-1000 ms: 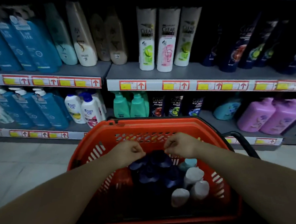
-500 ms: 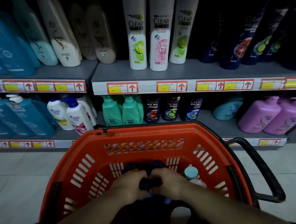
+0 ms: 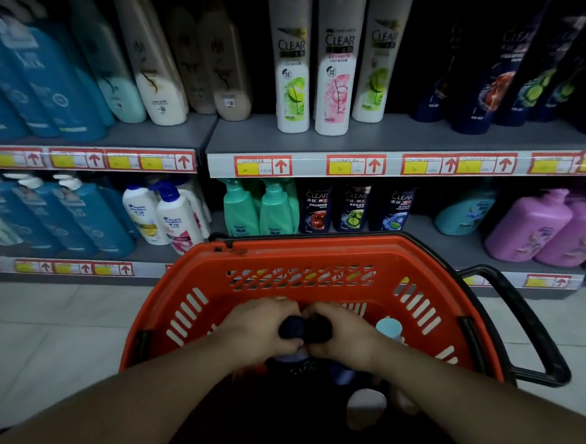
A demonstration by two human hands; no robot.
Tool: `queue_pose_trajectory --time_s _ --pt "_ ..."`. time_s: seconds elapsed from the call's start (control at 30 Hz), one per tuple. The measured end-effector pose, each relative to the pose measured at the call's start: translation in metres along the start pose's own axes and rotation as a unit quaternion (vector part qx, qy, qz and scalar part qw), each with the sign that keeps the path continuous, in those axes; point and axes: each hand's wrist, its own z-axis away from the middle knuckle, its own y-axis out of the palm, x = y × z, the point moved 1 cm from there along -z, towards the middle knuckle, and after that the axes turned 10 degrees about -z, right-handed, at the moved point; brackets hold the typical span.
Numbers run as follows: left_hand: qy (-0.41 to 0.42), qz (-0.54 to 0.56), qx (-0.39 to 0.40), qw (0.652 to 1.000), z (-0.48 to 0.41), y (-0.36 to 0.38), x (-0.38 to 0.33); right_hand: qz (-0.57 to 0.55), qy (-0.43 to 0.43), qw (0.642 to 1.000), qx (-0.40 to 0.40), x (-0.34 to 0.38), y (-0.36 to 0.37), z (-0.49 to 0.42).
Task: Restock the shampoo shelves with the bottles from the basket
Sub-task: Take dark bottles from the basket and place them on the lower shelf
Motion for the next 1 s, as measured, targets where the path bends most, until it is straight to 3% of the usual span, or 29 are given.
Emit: queue_pose_trajectory --time_s 0.13,0.27,0.53,0.8,1.0 --pt "-0.007 0.047 -0.048 0.998 0.012 -0.038 -0.002 -0.088 -0.004 0.996 0.021 0.022 -0.009 0.010" --pt "-0.026 0.035 -0.098 0.994 0.019 -0.078 -0.013 -0.049 -0.061 0.997 0.007 0.058 -0.018 0.019" --pt "0.022 0.070 -0.144 0.987 0.036 -0.144 -0.037 -0.003 -0.108 0.993 -0.052 0.117 -0.055 0.046" --pt "0.048 0.122 -0.169 0.977 0.044 -0.150 -0.060 0.114 -0.114 0.985 -0.068 0.139 -0.076 0.074" --pt "-0.006 0.189 -0.184 0.965 0.037 -0.145 -0.068 0.076 -0.099 0.985 -0.116 0.131 -0.092 0.081"
